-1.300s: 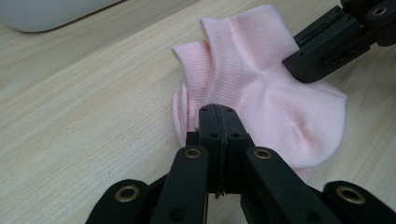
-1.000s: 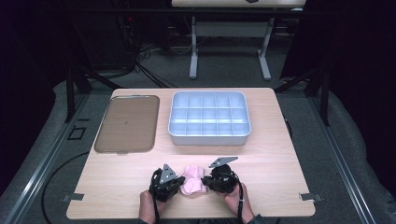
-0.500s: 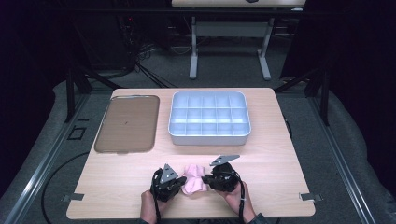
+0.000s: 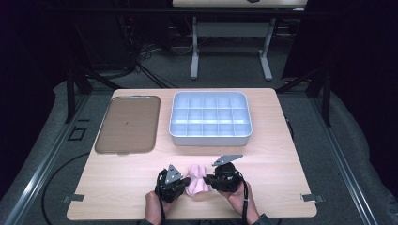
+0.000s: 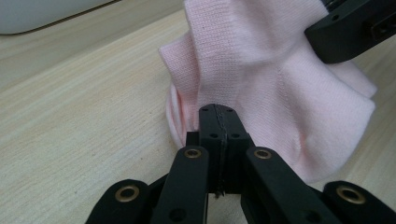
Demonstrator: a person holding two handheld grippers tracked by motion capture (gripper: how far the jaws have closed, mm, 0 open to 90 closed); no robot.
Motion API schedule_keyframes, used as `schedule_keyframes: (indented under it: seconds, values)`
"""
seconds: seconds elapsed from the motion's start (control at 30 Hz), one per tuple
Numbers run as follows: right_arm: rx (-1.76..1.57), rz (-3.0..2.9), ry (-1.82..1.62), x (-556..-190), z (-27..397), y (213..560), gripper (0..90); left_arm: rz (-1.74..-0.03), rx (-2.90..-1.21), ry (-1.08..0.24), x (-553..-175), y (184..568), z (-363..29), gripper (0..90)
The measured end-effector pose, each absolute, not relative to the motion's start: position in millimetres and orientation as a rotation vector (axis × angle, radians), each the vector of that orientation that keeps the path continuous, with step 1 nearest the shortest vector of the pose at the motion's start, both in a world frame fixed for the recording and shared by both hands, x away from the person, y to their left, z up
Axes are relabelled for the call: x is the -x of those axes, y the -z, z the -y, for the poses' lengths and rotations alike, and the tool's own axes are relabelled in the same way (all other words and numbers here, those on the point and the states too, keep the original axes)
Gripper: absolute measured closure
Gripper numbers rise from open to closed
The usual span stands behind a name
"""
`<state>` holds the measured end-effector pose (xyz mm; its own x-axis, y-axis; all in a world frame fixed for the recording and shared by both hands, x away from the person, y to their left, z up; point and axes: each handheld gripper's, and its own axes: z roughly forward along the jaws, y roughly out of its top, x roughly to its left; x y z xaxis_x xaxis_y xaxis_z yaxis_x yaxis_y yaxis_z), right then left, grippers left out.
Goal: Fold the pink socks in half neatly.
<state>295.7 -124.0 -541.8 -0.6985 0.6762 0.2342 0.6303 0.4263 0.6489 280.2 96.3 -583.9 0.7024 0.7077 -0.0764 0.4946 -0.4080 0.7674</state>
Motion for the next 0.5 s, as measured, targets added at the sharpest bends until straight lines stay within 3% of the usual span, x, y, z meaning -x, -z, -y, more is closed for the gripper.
schedule_keyframes:
  seconds: [0.5]
  values:
    - [-1.124, -2.635, -1.156, -299, 106, 536, 84.7, -0.917, -2.092, -0.329, -280, 584, -95, 89.8]
